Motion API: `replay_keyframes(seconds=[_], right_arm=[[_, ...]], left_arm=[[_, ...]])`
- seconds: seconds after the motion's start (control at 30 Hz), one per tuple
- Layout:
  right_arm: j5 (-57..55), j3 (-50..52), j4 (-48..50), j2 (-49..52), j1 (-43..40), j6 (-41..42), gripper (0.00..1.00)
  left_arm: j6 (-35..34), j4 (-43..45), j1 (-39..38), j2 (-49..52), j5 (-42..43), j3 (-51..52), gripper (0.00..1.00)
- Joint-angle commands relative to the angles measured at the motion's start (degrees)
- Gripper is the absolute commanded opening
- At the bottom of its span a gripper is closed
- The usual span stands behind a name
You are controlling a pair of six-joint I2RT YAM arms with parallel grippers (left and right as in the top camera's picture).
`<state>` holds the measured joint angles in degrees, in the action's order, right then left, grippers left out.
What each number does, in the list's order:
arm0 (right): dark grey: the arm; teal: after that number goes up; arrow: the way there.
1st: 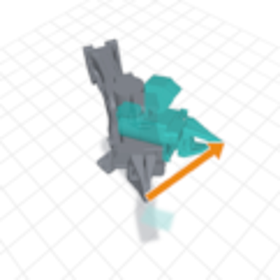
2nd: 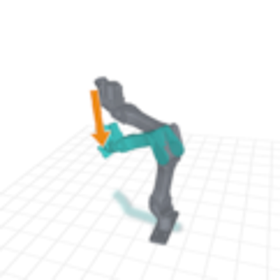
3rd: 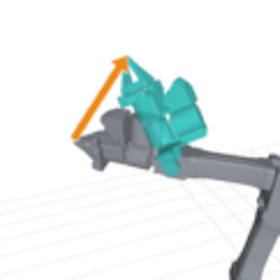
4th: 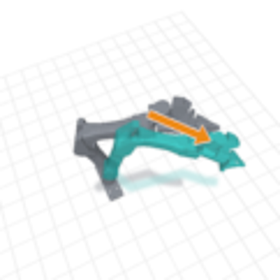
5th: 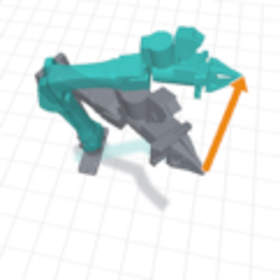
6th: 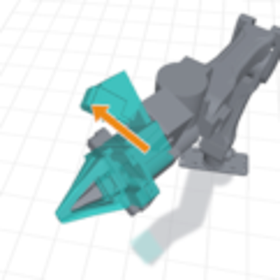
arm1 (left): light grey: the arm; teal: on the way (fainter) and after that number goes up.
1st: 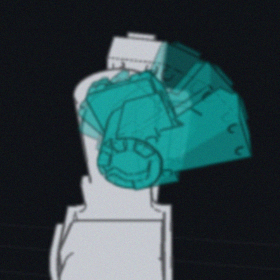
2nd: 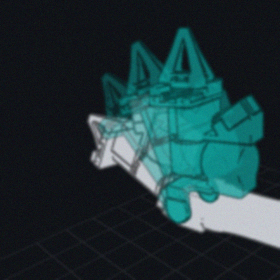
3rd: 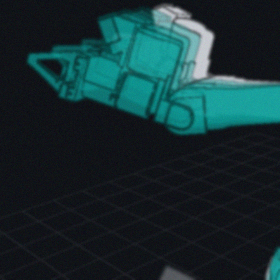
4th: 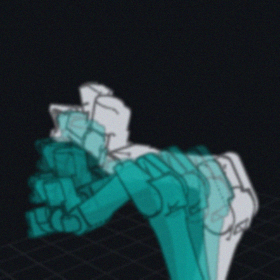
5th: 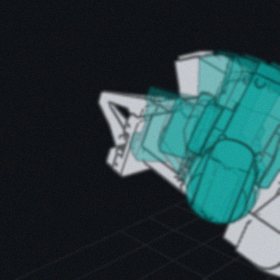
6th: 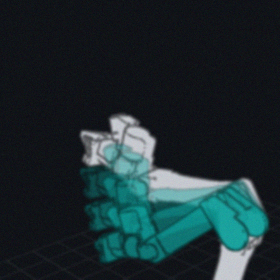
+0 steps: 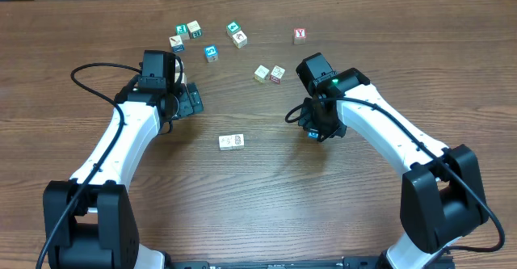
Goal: Form a horizontal line
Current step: 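Lower the L block toward the table right of the 2 block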
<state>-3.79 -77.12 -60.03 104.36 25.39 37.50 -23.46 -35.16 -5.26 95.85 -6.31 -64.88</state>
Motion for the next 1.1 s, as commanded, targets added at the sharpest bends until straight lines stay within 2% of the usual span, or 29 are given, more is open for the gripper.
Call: replay_keyframes(seconds=[0.0, 0.53, 0.83, 1.07], right_arm=[[0.1, 0.3, 0.2, -1.2, 0.0, -0.1, 0.16], [0.0, 0.3, 0.4, -1.2, 0.0, -0.5, 0.15], [1.4, 0.3, 1.5, -1.2, 0.2, -7.6, 0.15], [1.4, 0.4, 3.8, -1.2, 1.7, -7.8, 0.15]], left_arm=[[0.6, 0.0, 0.0, -1.0, -0.7, -0.6, 1.0], [0.6, 0.0, 0.0, -1.0, -0.7, -0.6, 1.0], [0.6, 0.0, 0.0, -1.0, -0.7, -0.6, 1.0], [0.6, 0.0, 0.0, -1.0, -0.7, -0.6, 1.0]])
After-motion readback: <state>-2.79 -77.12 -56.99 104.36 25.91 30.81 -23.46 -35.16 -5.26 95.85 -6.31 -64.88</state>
